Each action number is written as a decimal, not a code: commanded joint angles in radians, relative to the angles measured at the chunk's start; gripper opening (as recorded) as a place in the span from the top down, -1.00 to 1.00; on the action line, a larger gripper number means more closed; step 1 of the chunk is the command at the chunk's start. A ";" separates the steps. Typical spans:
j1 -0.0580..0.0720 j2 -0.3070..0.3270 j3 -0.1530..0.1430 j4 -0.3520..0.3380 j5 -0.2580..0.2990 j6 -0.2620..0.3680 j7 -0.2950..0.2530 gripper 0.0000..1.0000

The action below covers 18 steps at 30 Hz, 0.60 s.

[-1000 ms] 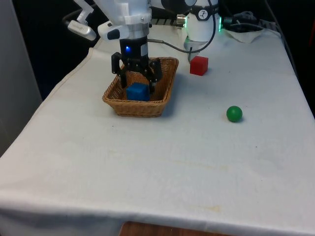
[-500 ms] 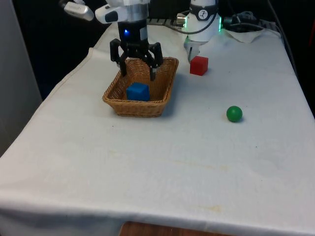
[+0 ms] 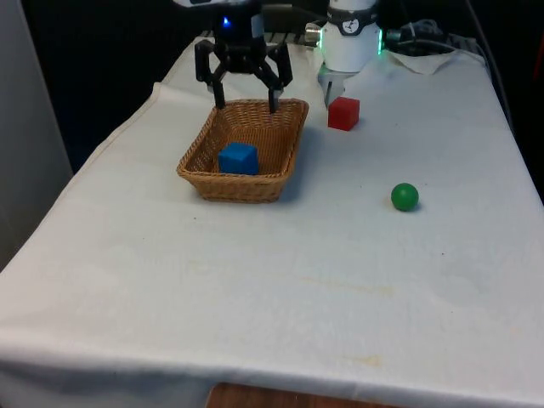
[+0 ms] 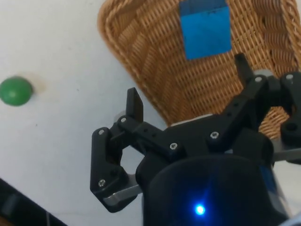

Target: Place all non-red objects into the basket.

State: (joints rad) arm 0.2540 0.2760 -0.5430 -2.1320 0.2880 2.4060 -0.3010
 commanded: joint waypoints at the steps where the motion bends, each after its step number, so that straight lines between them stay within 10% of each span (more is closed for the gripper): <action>1: 0.011 -0.016 -0.005 0.000 -0.027 -0.011 0.019 -1.00; 18: 0.036 -0.087 0.055 -0.010 -0.113 -0.034 0.109 -1.00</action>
State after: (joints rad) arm 0.2800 0.1930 -0.4830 -2.1380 0.1920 2.3710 -0.2100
